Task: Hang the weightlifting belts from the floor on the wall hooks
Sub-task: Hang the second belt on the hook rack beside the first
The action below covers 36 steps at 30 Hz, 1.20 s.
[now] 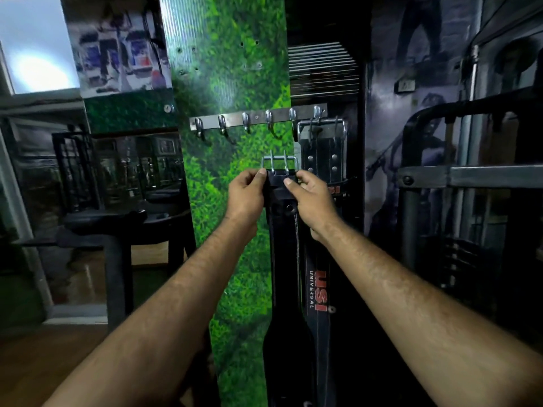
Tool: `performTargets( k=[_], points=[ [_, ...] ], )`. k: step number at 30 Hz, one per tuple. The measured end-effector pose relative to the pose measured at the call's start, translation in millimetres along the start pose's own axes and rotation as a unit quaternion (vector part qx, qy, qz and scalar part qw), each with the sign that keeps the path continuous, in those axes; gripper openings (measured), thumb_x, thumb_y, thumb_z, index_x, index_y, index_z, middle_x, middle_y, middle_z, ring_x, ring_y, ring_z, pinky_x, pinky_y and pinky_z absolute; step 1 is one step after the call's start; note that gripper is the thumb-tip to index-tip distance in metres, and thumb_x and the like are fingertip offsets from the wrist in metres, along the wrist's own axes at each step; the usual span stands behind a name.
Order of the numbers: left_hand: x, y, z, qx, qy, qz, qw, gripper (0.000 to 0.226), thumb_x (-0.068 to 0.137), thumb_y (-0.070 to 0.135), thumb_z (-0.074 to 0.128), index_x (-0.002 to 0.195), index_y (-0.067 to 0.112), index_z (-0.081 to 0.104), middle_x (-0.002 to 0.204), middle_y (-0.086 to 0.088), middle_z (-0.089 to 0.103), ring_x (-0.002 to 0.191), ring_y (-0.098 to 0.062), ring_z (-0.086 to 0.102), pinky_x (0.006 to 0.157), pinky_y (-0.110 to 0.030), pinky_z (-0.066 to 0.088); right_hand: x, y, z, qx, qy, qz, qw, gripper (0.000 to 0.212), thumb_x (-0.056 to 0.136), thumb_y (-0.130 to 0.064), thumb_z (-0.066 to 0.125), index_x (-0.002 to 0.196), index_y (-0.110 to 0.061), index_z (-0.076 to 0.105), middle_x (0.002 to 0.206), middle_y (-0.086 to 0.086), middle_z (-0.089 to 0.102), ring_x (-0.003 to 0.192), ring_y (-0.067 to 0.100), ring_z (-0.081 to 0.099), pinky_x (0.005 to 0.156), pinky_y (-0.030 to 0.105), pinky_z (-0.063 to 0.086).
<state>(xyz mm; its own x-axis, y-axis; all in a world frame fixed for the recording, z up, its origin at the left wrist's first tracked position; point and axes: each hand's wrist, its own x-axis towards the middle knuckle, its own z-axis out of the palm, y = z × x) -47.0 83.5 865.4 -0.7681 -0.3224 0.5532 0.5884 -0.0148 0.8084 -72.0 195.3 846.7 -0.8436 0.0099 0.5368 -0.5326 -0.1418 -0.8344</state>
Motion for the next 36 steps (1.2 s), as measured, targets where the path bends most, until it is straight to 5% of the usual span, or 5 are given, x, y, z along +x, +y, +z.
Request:
performTargets(
  k=[10, 22, 27, 31, 36],
  points=[
    [56, 4, 43, -0.021, 0.000, -0.030, 0.999, 0.022, 0.098, 0.018, 0.057, 0.075, 0.018, 0.060, 0.077, -0.006, 0.065, 0.071, -0.022, 0.061, 0.071, -0.044, 0.056, 66, -10, -5, -0.069, 0.071, -0.064, 0.993, 0.007, 0.089, -0.033, 0.060, 0.088, -0.028, 0.064, 0.095, 0.008, 0.073, 0.092, 0.034, 0.071, 0.083, 0.054, 0.058],
    [154, -4, 74, 0.035, 0.051, -0.020, 0.998, 0.028, 0.094, 0.016, 0.061, 0.066, 0.015, 0.062, 0.074, -0.010, 0.070, 0.070, -0.026, 0.067, 0.069, -0.047, 0.059, 149, -19, 2, -0.132, 0.133, -0.045, 0.981, 0.029, 0.095, -0.029, 0.063, 0.121, -0.016, 0.065, 0.116, 0.003, 0.070, 0.105, 0.025, 0.066, 0.094, 0.041, 0.054],
    [166, -33, 72, 0.078, 0.080, -0.028, 0.993, 0.025, 0.090, 0.015, 0.065, 0.065, 0.013, 0.063, 0.077, -0.013, 0.070, 0.078, -0.031, 0.071, 0.074, -0.047, 0.061, 152, 11, 4, -0.154, 0.135, -0.004, 0.979, 0.022, 0.093, -0.035, 0.063, 0.107, -0.019, 0.066, 0.108, 0.005, 0.073, 0.100, 0.030, 0.067, 0.091, 0.045, 0.055],
    [152, -51, 64, 0.039, 0.037, 0.003, 0.999, 0.022, 0.095, 0.021, 0.061, 0.076, 0.012, 0.068, 0.075, -0.008, 0.070, 0.070, -0.022, 0.065, 0.066, -0.035, 0.058, 138, 32, 3, -0.179, 0.153, -0.028, 0.971, 0.036, 0.094, -0.043, 0.060, 0.108, -0.011, 0.067, 0.106, 0.011, 0.073, 0.099, 0.034, 0.067, 0.087, 0.043, 0.054],
    [120, -69, 54, 0.002, -0.027, 0.021, 0.999, 0.023, 0.098, 0.025, 0.058, 0.089, 0.006, 0.069, 0.080, -0.006, 0.069, 0.073, -0.016, 0.062, 0.065, -0.027, 0.051, 101, 72, 3, -0.171, 0.124, -0.068, 0.975, 0.030, 0.098, -0.035, 0.057, 0.080, -0.011, 0.059, 0.078, 0.012, 0.068, 0.074, 0.034, 0.064, 0.072, 0.046, 0.053]
  ],
)
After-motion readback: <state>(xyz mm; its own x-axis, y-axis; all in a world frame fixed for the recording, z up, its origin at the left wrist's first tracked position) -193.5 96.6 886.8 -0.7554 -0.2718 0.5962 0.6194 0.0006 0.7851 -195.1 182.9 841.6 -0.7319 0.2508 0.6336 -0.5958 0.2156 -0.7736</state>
